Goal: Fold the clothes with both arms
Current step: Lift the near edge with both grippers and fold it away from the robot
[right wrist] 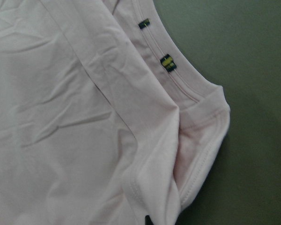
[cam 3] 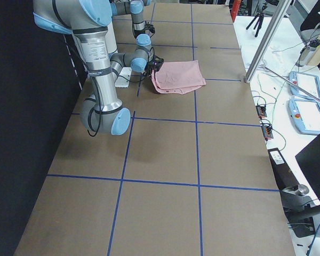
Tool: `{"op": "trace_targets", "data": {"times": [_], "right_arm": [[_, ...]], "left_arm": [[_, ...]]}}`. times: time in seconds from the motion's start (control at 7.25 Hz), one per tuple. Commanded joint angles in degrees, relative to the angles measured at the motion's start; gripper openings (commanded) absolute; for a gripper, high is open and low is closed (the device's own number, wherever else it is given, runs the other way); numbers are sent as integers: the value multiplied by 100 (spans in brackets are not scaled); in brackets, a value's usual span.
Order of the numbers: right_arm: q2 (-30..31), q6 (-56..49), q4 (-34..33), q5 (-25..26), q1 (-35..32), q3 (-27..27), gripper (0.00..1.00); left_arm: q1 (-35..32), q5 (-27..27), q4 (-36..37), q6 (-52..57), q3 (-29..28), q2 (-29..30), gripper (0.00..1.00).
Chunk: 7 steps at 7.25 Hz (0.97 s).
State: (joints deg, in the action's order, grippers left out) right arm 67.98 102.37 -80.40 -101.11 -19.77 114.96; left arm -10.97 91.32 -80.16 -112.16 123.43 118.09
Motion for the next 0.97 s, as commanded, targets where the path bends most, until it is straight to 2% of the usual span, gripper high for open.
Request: {"op": "trace_targets", "data": {"times": [0.0, 0.14, 0.28, 0.41, 0.55, 0.69, 0.83], "right_arm": [[-685, -156, 33, -22, -683, -708, 0], [-829, -156, 485, -14, -808, -1164, 0], [-830, -138, 1212, -14, -914, -1648, 0], [-839, -147, 1541, -5, -958, -1948, 0], [-882, -156, 1579, -5, -1037, -2021, 0], [-1257, -156, 1571, -14, -1247, -2413, 0], [-1809, -173, 1588, -22, -1484, -3139, 0]], "left_arm": [[-867, -1, -487, 297, -300, 30, 0], [-1019, 0, -1075, 369, -807, 30, 0], [-1064, -9, -1629, 361, -1239, 30, 0], [-1186, -9, -1791, 379, -1356, 30, 0], [-1283, -9, -1801, 388, -1357, 47, 0], [-1563, -9, -1836, 449, -1392, 56, 0], [-2044, -9, -1941, 1180, -1914, 352, 0]]}}
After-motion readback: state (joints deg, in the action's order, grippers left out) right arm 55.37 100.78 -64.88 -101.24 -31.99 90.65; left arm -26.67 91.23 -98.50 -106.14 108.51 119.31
